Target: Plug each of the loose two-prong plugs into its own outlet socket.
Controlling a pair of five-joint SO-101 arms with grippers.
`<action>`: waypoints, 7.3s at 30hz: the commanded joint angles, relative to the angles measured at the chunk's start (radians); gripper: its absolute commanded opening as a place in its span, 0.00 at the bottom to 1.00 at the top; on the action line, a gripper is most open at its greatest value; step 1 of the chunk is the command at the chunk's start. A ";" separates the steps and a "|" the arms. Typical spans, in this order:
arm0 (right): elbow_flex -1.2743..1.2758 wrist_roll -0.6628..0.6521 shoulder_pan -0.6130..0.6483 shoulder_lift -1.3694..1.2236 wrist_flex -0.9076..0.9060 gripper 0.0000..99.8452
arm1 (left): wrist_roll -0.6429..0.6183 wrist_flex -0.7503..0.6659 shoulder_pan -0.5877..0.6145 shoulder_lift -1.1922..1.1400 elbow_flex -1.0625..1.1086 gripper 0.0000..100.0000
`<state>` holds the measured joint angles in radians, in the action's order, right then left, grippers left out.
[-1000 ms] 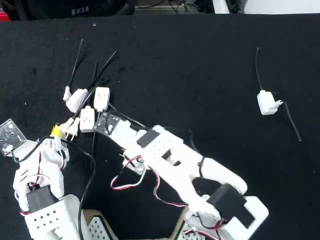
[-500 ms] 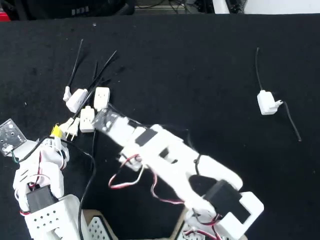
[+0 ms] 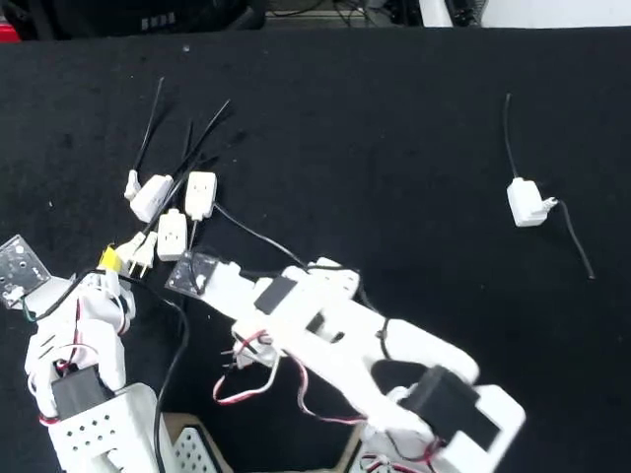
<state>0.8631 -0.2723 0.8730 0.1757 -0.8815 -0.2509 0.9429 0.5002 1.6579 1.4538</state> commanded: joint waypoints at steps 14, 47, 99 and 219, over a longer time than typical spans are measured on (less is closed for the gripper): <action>0.272 -0.064 0.186 0.372 0.057 0.12 | -0.011 0.008 0.012 0.008 -0.074 0.21; 0.071 0.020 -0.031 0.159 0.209 0.12 | -0.015 0.051 0.096 0.008 -0.114 0.21; 0.062 0.031 -0.143 0.351 0.089 0.01 | -0.009 0.052 -0.182 0.008 -0.105 0.21; -0.005 0.126 -0.559 0.263 -0.068 0.01 | 0.166 -0.140 -0.633 -1.893 -1.125 0.21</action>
<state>0.9060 -0.1343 0.3422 0.4457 -0.9459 -0.0806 0.7050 -0.1442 -0.2386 0.3567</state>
